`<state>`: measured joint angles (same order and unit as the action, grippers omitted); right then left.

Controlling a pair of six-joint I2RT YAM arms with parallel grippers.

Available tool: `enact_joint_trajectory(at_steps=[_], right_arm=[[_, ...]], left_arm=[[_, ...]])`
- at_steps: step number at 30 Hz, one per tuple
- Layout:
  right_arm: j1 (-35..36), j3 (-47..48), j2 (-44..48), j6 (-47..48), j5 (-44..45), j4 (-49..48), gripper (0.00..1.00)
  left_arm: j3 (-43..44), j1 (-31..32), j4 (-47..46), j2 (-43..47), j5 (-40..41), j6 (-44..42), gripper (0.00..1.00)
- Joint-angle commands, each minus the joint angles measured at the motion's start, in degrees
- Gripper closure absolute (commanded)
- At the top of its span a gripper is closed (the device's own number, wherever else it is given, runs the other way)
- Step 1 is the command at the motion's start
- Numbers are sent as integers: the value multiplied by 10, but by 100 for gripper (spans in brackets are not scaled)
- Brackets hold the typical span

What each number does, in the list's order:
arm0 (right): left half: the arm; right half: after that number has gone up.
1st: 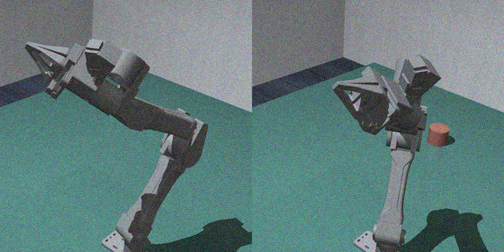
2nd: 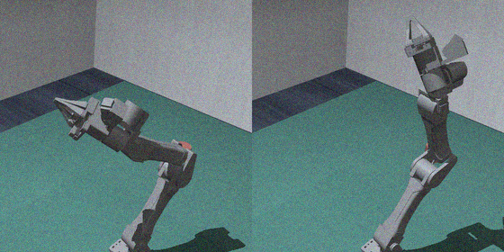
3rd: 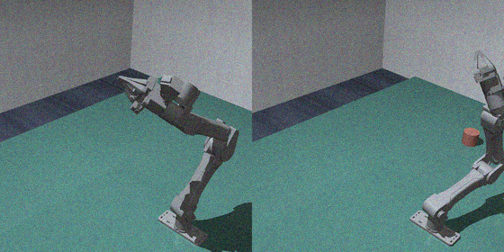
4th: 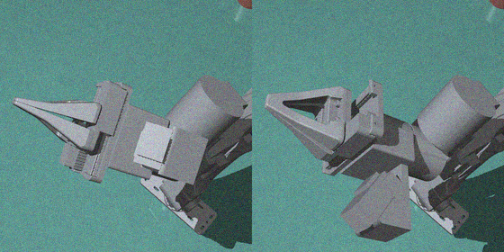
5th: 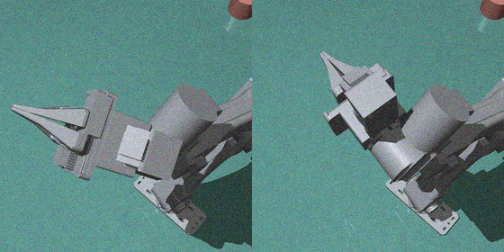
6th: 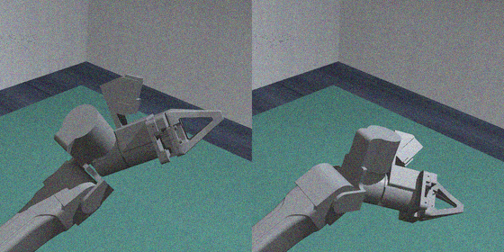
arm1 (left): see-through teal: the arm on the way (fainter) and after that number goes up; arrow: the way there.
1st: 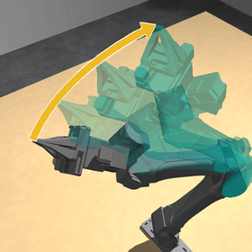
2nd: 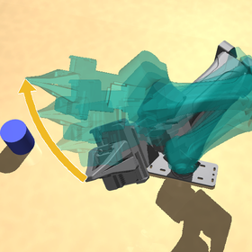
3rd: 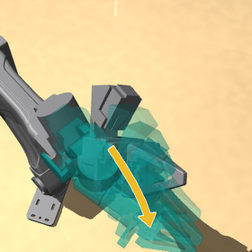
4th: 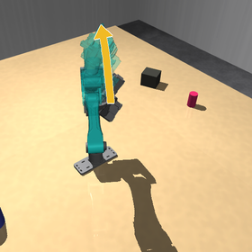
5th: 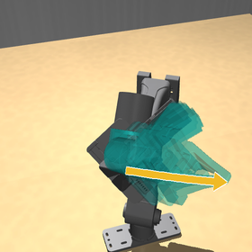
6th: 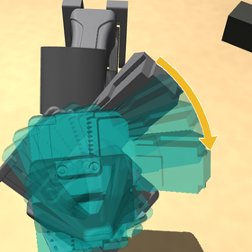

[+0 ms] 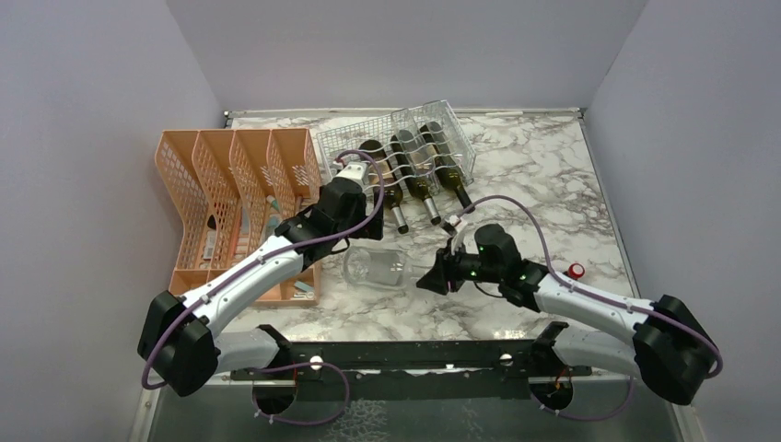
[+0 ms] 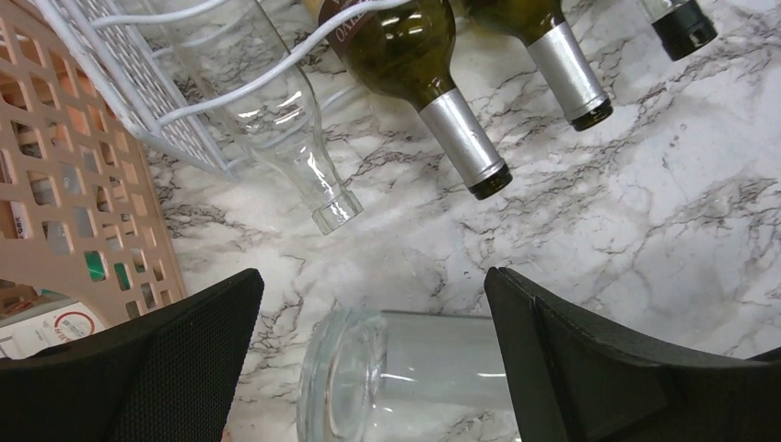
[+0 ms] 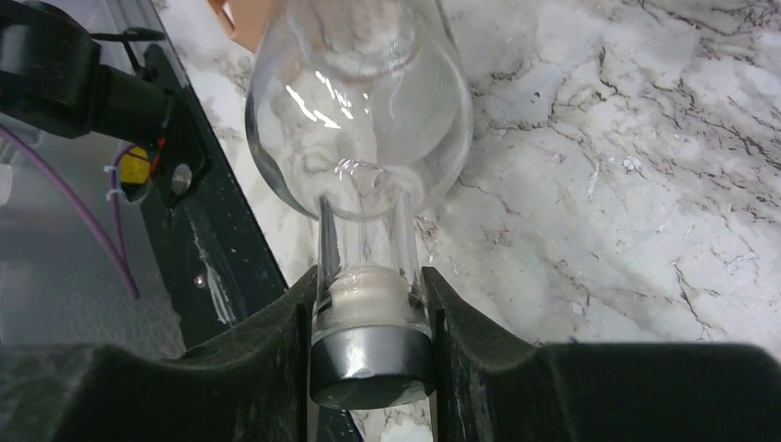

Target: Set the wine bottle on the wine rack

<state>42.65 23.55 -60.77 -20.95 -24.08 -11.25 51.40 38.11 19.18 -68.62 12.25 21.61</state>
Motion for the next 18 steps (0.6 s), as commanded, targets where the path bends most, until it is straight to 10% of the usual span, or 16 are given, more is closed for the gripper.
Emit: enact_joint_trajectory(at_steps=[1, 18], right_arm=[[-1, 40, -58, 48, 12, 70, 99], [10, 126, -213, 67, 7, 162, 85]], left_arm=[[8, -7, 27, -19, -10, -6, 1], [-35, -22, 34, -50, -38, 27, 4]])
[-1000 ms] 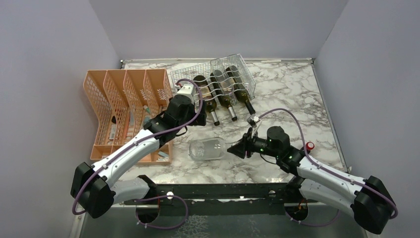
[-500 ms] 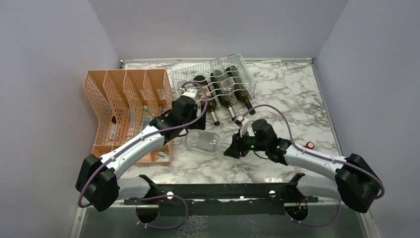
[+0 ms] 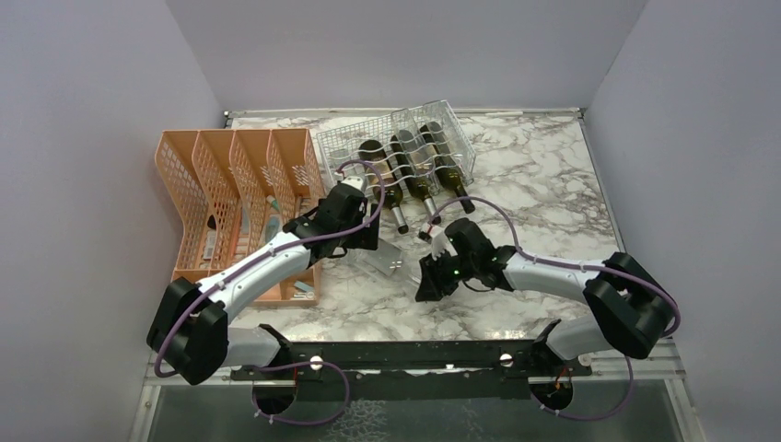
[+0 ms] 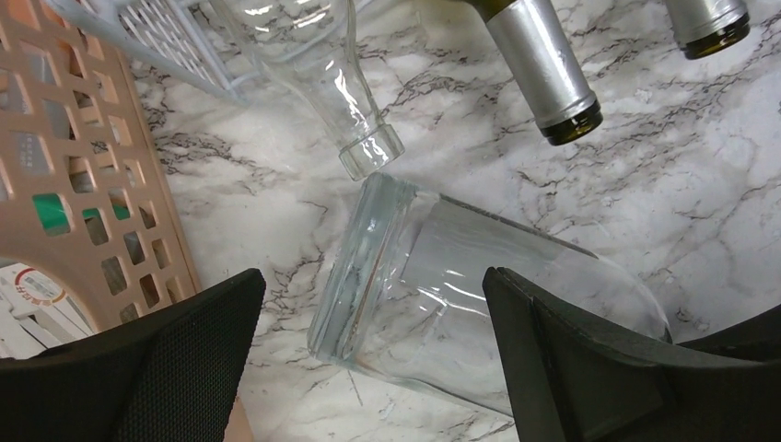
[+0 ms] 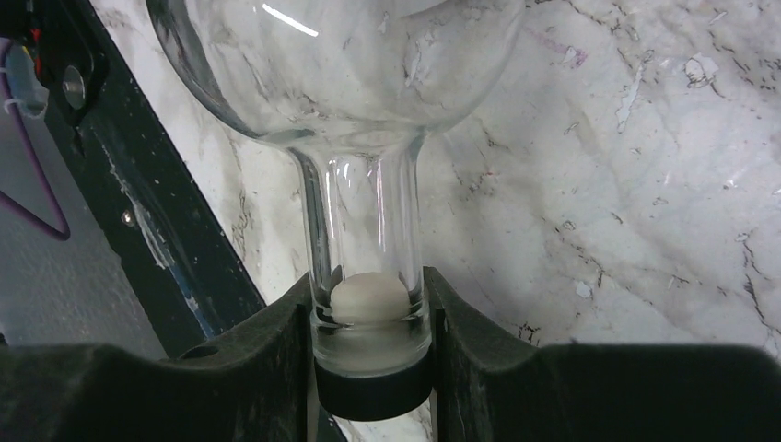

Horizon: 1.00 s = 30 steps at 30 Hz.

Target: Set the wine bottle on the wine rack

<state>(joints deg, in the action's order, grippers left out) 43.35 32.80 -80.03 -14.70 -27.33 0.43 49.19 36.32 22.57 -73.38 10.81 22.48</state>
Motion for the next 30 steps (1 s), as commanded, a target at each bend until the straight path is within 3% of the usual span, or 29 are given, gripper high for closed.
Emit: enact_joint_trajectory(at_steps=[1, 7, 14, 26, 28, 30], right_arm=[[4, 37, -24, 6, 43, 49, 78], [8, 57, -42, 29, 48, 43, 56], [14, 89, -75, 61, 39, 27, 49], [41, 99, -133, 90, 31, -23, 49], [44, 96, -139, 88, 39, -34, 54], [45, 92, -141, 87, 47, -42, 67]], left_arm=[[-15, -4, -1, -2, -27, 20, 5], [-28, -4, -13, -3, -50, 28, 13], [-29, -4, -17, -9, -56, 28, 18], [-30, -5, -17, -7, -59, 33, 21], [-29, -5, -16, -5, -58, 33, 22], [-28, -5, -16, -1, -56, 34, 22]])
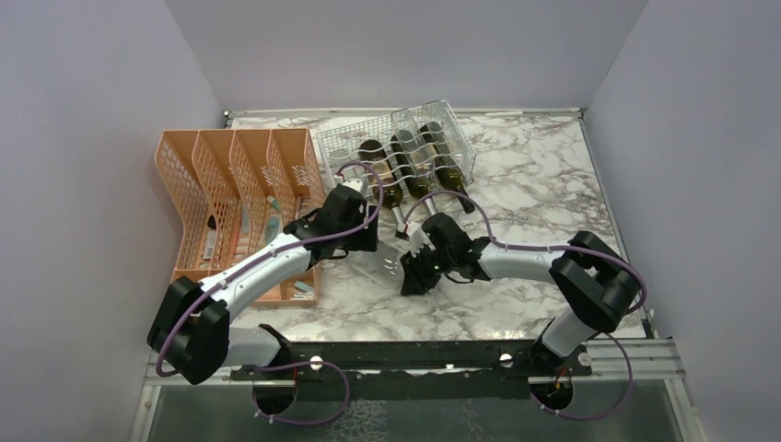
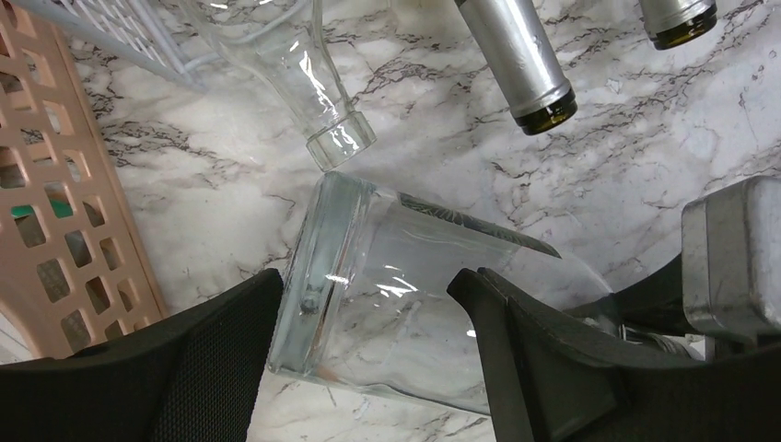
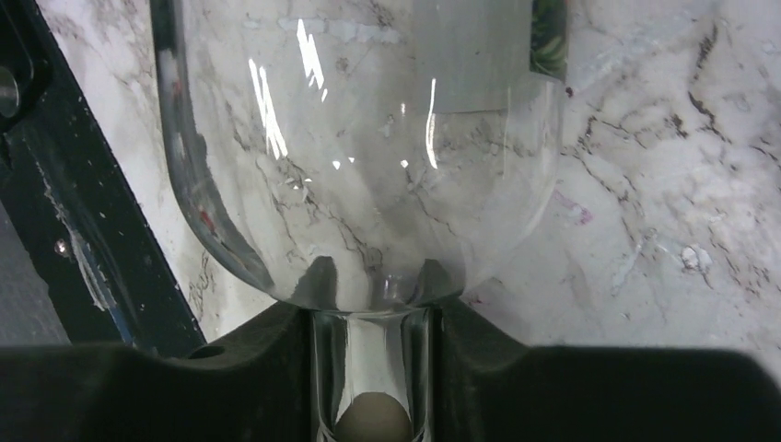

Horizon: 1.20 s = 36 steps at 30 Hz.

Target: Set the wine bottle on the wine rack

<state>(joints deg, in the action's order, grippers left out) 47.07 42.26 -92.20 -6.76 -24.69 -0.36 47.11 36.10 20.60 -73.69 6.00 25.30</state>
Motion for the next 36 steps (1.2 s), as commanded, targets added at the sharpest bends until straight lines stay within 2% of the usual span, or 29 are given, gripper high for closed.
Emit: enact_joint_trajectory(at_steps=[1, 3, 4, 18, 23, 26, 30, 36], right_arm=[[9, -4, -18, 7, 24, -33, 77], [9, -6, -12, 7, 31, -31, 94], [10, -7, -5, 7, 35, -29, 98], [10, 17, 201, 13, -12, 76, 99], [9, 41, 255, -5, -3, 87, 99], [10, 59, 283, -35, 37, 80, 99], [10, 88, 300, -86, 133, 55, 99], [10, 176, 250, -153, 271, 56, 99]], left_arm=[[-6, -2, 3, 4, -6, 6, 22], [-4, -2, 4, 12, -1, 7, 22], [-2, -2, 4, 16, 1, 6, 22], [49, -2, 23, 145, 109, 4, 15], [80, -2, 33, 189, 148, -10, 13], [98, -2, 40, 213, 165, -22, 12], [112, -2, 40, 249, 185, -41, 11], [118, -2, 41, 298, 202, -66, 11]])
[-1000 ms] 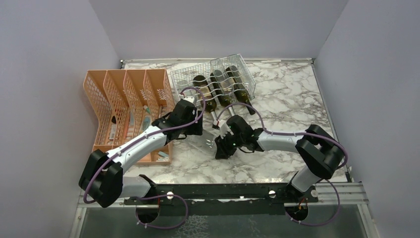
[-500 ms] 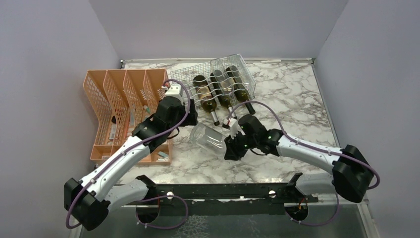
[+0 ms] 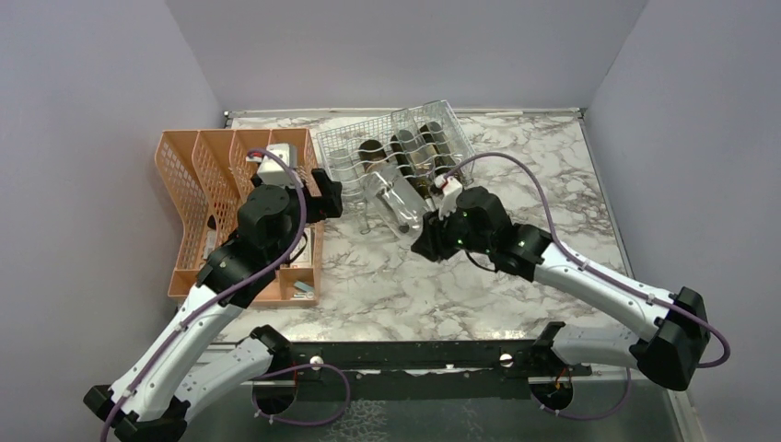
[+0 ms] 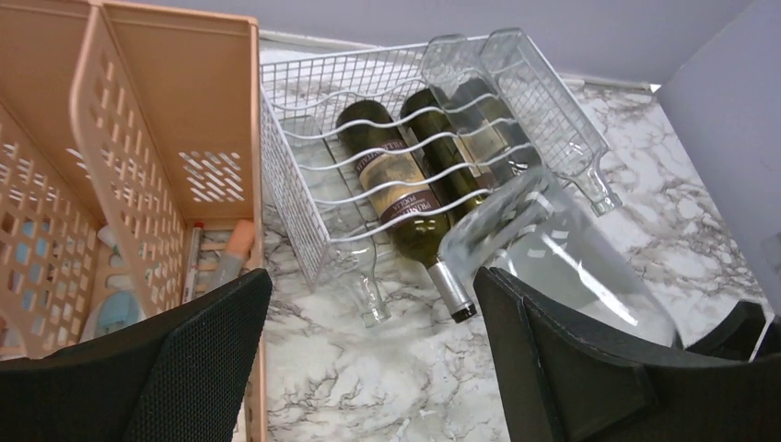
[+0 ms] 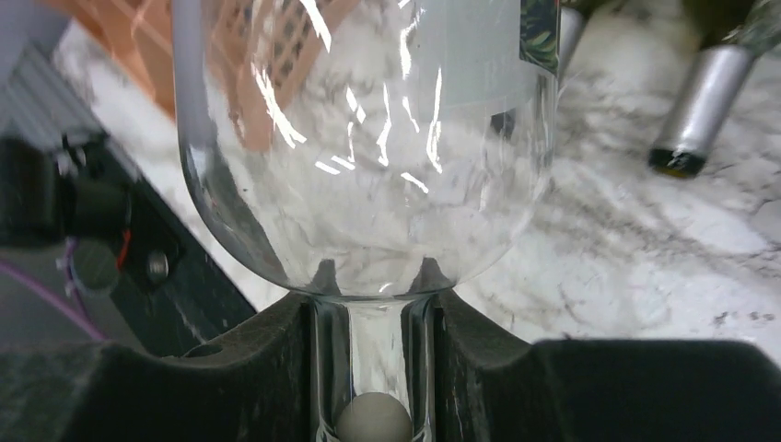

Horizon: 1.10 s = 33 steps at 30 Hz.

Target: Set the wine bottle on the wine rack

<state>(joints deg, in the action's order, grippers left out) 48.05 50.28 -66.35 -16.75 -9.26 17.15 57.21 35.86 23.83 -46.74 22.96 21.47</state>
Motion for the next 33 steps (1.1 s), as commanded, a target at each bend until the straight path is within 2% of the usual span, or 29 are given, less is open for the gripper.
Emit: enact_joint_trajectory(at_steps=[1, 9, 16, 28, 33], right_arm=[[0, 116, -25, -59, 134, -114, 99], [-1, 274, -188, -55, 214, -72, 99], [-15, 401, -317, -65, 234, -29, 99], [-56, 526, -430, -45, 220, 37, 98], [-70, 565, -467, -26, 195, 54, 94]], left_arm=[[16, 0, 9, 35, 34, -30, 10], [27, 0, 50, 40, -14, -16, 3], [37, 0, 94, 25, -65, -26, 1], [23, 0, 93, 36, -60, -46, 1], [25, 0, 90, 26, -56, -42, 1]])
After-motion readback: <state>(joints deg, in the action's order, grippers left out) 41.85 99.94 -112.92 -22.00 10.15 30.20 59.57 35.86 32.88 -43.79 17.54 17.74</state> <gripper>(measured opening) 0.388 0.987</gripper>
